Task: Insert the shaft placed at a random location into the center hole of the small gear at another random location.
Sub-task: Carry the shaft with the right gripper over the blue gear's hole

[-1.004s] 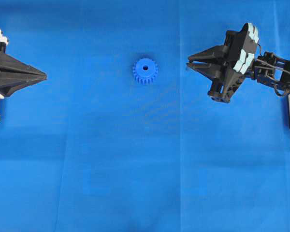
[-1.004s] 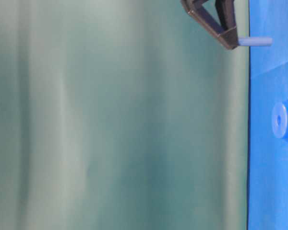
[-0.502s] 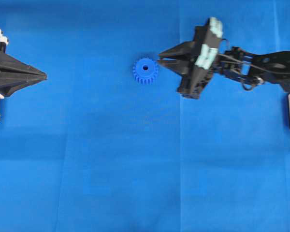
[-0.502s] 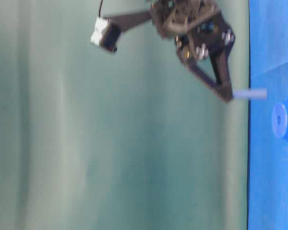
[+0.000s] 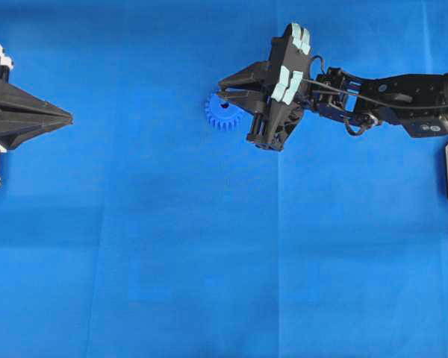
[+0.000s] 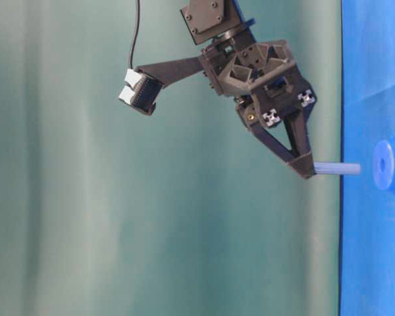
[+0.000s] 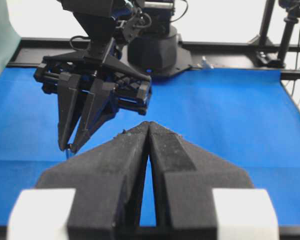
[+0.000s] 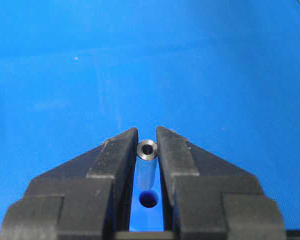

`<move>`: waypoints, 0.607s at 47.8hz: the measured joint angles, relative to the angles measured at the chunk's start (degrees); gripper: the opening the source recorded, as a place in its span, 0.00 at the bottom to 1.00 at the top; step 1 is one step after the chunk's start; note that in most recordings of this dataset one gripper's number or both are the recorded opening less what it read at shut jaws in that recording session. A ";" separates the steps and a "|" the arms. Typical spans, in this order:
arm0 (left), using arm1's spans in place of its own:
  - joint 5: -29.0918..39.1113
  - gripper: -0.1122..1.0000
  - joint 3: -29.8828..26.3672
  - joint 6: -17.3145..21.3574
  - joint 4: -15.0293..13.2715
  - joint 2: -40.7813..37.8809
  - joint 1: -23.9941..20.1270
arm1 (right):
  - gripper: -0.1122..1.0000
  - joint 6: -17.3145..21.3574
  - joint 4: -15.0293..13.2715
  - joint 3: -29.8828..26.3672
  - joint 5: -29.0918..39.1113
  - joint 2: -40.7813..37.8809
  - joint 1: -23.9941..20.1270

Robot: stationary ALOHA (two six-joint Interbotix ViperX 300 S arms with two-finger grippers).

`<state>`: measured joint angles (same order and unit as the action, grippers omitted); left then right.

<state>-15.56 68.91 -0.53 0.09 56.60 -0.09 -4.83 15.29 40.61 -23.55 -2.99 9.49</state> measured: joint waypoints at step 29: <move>0.18 0.10 0.00 0.00 0.00 0.00 0.00 | 0.12 0.00 0.09 0.00 -1.76 -3.78 0.00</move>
<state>-15.38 68.91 -0.53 0.09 56.60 -0.09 -4.83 15.38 40.61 -25.31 -6.77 9.49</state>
